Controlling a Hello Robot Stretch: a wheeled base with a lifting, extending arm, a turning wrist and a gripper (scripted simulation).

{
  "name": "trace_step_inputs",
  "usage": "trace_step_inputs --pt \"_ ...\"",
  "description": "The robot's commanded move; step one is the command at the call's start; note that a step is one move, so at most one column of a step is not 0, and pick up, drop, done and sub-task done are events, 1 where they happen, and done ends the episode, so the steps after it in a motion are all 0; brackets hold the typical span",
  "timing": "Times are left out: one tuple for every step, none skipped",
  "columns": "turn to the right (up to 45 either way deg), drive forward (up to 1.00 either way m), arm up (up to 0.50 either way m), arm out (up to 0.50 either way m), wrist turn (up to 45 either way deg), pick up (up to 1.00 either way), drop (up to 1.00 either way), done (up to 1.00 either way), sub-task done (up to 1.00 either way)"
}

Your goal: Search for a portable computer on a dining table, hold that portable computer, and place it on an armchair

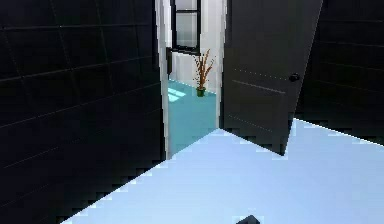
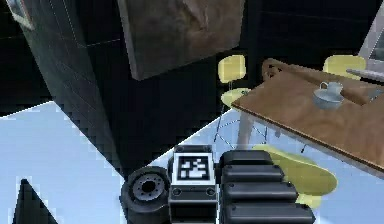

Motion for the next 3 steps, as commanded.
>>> trace_step_inputs --pt "-24.0 0.00 0.00 0.00 0.0 0.00 0.00 0.00 0.00" --pt "0.0 0.85 0.00 0.00 0.0 0.00 0.00 0.00 0.00" --pt "-33.0 0.00 0.00 0.00 0.0 0.00 0.00 0.00 0.00"
